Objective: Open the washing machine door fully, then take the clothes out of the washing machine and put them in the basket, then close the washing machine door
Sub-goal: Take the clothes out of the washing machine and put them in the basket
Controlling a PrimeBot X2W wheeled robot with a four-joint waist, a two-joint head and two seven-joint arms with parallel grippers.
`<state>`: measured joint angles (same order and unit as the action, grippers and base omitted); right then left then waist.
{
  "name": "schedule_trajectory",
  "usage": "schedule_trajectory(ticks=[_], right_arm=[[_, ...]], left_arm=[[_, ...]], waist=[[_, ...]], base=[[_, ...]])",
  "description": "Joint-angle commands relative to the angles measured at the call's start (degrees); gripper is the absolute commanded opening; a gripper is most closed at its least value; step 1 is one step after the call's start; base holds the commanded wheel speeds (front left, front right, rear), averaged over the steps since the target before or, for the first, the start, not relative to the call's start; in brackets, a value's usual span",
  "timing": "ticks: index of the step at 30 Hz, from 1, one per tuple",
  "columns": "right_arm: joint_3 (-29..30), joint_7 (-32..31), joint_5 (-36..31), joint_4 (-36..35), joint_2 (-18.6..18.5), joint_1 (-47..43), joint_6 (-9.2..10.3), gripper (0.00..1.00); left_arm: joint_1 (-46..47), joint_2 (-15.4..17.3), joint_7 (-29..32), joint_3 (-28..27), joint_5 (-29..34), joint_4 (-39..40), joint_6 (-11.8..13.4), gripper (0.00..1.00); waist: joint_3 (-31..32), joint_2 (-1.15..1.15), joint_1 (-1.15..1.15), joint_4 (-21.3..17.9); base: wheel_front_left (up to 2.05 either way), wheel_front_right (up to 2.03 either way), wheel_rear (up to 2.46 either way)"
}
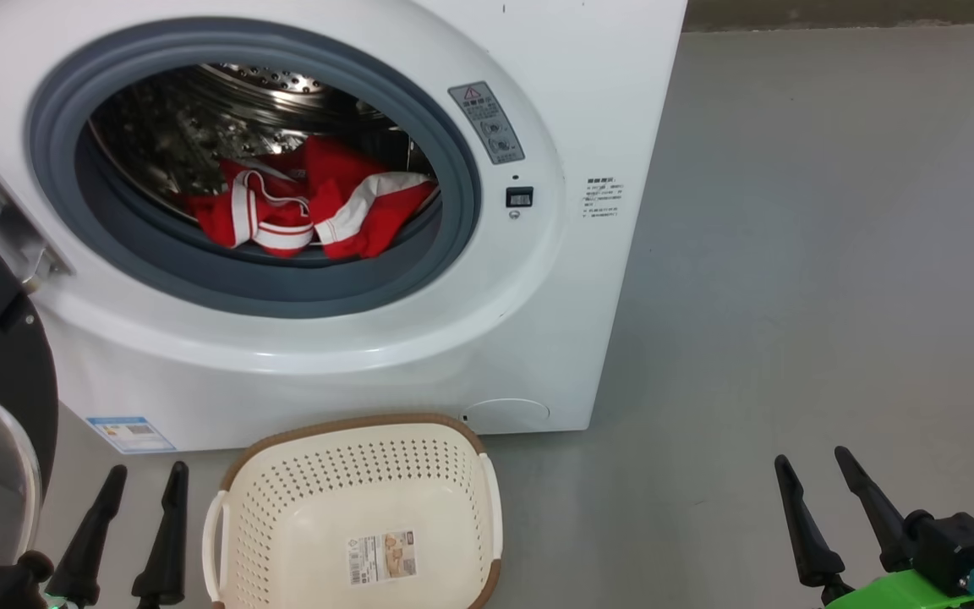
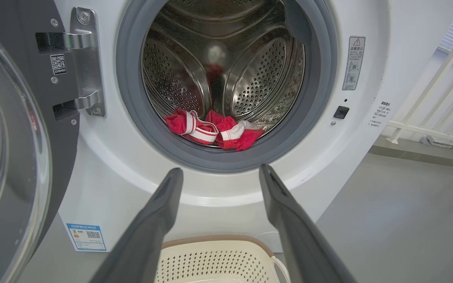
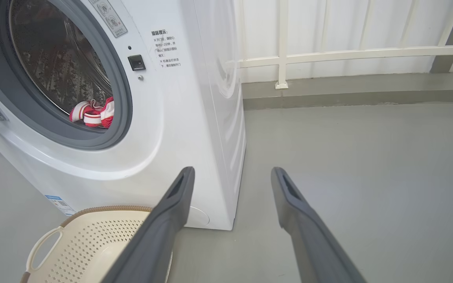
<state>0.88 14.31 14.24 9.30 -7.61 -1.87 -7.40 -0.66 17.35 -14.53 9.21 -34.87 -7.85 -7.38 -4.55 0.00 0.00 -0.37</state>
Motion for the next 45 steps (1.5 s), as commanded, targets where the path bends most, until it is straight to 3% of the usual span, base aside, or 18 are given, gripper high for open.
schedule_trajectory(ticks=[1, 23, 45], right_arm=[[-1.3, 0.7, 0.0, -1.2, -0.8, 2.2, -0.09, 1.0], [-2.3, 0.7, 0.7, -1.1, -1.3, 1.8, -0.09, 1.0], [-2.6, 0.7, -0.3, -2.6, 1.1, 3.9, -0.09, 1.0]], left_arm=[[2.3, 1.0, -0.5, -2.3, 0.3, 1.2, -0.1, 1.0], [1.3, 0.7, -0.5, -1.8, 0.4, 1.2, -0.1, 1.0], [6.8, 2.3, -0.5, 0.3, -1.2, -2.0, -0.1, 1.0]], waist=[[0.1, 0.0, 0.0, 0.0], [0.8, 0.0, 0.0, 0.2], [-3.8, 0.0, 0.0, -1.7]], base=[[0.36, -0.36, 0.0], [0.01, -0.01, 0.0], [0.0, 0.0, 0.0]])
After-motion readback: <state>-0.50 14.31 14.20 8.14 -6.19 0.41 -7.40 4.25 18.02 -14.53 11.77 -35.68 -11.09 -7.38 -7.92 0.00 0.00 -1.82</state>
